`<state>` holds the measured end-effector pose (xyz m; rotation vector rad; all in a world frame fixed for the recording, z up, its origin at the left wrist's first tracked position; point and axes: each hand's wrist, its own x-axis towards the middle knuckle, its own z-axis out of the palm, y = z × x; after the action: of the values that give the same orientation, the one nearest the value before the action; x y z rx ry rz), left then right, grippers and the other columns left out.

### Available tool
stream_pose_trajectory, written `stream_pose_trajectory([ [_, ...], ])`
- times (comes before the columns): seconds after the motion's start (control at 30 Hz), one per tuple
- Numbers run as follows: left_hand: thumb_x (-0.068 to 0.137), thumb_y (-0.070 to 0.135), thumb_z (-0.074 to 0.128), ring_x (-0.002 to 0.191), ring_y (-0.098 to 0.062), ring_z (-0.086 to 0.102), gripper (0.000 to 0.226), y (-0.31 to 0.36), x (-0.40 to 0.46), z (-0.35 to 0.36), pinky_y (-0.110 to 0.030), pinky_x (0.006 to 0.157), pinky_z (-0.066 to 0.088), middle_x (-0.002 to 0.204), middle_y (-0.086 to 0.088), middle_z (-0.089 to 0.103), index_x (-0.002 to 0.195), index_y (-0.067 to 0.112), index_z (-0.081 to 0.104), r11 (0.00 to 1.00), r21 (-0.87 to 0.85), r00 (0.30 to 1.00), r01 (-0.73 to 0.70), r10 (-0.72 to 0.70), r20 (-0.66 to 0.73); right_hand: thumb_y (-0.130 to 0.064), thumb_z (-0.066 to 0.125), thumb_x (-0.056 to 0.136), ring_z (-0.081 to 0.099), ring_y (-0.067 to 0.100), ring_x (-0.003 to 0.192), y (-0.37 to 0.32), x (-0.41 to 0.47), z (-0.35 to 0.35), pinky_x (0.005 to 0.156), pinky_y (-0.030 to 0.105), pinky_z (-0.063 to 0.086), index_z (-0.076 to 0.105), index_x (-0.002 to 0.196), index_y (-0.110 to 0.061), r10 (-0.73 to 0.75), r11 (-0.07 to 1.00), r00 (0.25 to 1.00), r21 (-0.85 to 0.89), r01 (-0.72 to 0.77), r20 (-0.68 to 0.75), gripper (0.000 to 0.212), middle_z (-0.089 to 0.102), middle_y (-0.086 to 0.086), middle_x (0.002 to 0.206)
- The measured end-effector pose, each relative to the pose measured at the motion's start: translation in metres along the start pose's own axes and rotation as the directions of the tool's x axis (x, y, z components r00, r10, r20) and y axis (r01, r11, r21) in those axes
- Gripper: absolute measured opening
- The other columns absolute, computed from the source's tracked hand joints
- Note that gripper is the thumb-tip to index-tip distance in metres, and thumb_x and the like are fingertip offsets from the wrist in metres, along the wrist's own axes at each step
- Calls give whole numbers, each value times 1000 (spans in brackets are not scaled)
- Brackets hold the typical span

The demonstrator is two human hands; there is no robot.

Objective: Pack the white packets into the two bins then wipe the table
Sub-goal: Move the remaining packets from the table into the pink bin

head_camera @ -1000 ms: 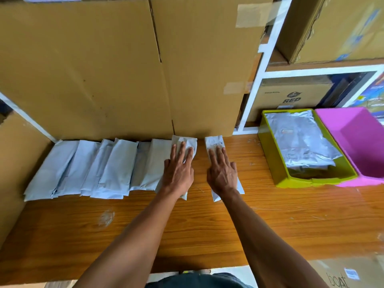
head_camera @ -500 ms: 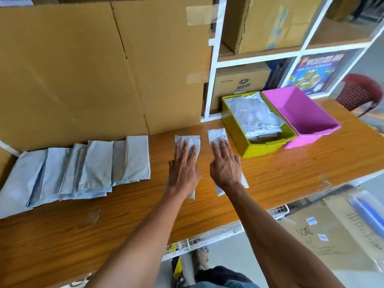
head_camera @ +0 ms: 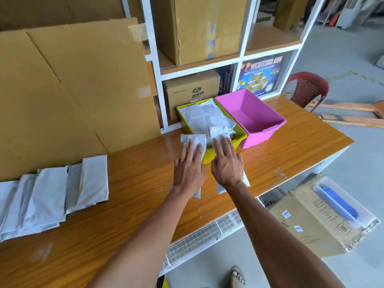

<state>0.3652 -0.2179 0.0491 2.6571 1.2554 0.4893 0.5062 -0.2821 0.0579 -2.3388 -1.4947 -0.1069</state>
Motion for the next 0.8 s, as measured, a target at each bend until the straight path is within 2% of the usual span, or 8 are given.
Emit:
stream_pose_trajectory([
  [0.17,106,32,48,164,-28,1,68,70,44,20,-59,114,40,178,-5,5,168,24,21,1000,6,1000,6,-6,3,-26,50,94,25,29,158,76,32,-24,102,55,46,35,161,-23,3,1000,1000,12,-3,-28,69,32,9,169],
  [0.3,103,27,50,163,-30,9,67,116,79,36,-61,115,40,176,-9,15,166,20,29,999,-28,999,19,-20,-30,-26,51,97,23,29,159,130,59,-36,104,56,44,34,162,-23,13,1000,1000,18,-13,1,66,30,9,171],
  [0.43,104,28,49,164,-28,7,66,154,110,47,-61,116,38,177,-9,11,166,20,27,999,-33,999,43,-44,-23,-32,50,101,23,29,159,173,79,-40,107,58,42,34,161,-23,31,999,999,31,-32,34,63,30,9,170],
  [0.5,104,29,47,164,-26,5,66,166,124,51,-61,115,38,177,-8,9,167,21,26,999,-24,999,46,-46,-18,-35,45,101,20,28,160,187,89,-40,110,59,39,31,164,-24,31,999,998,35,-33,55,65,27,9,172],
  [0.63,104,30,45,163,-26,7,67,177,156,62,-59,115,40,177,-8,9,167,21,25,998,-20,998,61,-61,-15,-47,20,94,19,28,160,206,114,-41,111,60,38,28,165,-23,30,998,998,46,-33,62,75,25,9,172],
  [0.8,104,33,38,163,-26,6,67,182,203,76,-59,118,39,177,-10,8,168,20,23,995,-42,995,92,-93,-31,-44,34,102,19,29,160,220,162,-35,111,59,38,24,166,-24,18,1000,994,9,-19,103,68,22,9,173],
])
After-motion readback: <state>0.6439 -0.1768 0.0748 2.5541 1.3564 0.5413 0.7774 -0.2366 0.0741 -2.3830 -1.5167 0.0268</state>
